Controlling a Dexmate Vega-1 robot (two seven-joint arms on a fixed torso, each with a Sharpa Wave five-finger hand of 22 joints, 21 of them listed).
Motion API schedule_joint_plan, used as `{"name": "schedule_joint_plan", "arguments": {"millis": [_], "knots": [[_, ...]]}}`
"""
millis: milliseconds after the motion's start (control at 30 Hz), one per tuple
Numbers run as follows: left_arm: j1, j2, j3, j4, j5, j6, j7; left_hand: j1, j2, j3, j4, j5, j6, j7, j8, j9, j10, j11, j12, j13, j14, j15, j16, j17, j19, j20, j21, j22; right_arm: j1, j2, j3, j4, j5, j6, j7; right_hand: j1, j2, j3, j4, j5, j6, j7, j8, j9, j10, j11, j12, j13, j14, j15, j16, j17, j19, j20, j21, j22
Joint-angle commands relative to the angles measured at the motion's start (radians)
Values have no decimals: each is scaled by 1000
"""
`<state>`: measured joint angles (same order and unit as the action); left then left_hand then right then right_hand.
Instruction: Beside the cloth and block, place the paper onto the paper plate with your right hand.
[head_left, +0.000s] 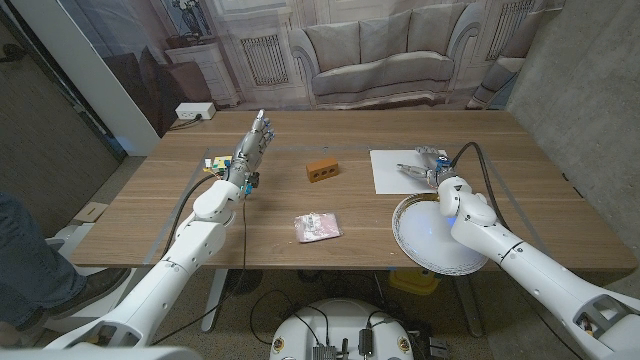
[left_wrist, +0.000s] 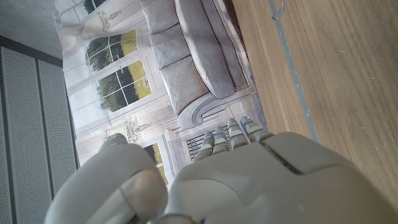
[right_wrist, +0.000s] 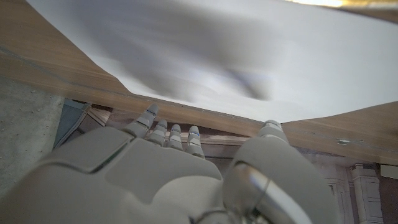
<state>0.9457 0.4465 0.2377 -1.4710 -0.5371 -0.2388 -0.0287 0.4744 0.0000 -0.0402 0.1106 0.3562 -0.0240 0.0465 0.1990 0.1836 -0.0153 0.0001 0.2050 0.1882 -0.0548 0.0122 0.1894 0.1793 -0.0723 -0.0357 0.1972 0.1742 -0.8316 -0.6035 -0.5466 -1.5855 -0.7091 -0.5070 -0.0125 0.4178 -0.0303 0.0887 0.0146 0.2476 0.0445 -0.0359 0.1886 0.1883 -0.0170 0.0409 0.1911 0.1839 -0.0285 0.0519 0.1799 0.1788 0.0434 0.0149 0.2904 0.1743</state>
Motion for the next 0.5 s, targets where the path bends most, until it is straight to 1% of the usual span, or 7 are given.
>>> {"name": "schedule_joint_plan", "arguments": {"millis": [33,500], "knots": [[-11,-3,3,6,4,4,-8,3,4,-8,2,6,3,3,-1,5,-4,-6,-1,2,-5,-6,-1,5,-13,-5,-1,5,7,7,-5,14,-5,-11,10,3,-6,-3,-6,8,-8,-3,-2,4,-9,2,-2,2,-8,2,-3,5,6,10,-4,4],[-10,-1,3,-7,11,23,-1,3,5,-12,2,6,4,2,0,5,-3,-5,-1,2,-7,-4,-1,5,-14,-5,-1,5,22,20,-20,53,-7,-9,14,3,-13,-9,-8,10,-19,-4,-3,4,-17,8,-1,3,-15,4,-1,5,8,24,-11,4]]}}
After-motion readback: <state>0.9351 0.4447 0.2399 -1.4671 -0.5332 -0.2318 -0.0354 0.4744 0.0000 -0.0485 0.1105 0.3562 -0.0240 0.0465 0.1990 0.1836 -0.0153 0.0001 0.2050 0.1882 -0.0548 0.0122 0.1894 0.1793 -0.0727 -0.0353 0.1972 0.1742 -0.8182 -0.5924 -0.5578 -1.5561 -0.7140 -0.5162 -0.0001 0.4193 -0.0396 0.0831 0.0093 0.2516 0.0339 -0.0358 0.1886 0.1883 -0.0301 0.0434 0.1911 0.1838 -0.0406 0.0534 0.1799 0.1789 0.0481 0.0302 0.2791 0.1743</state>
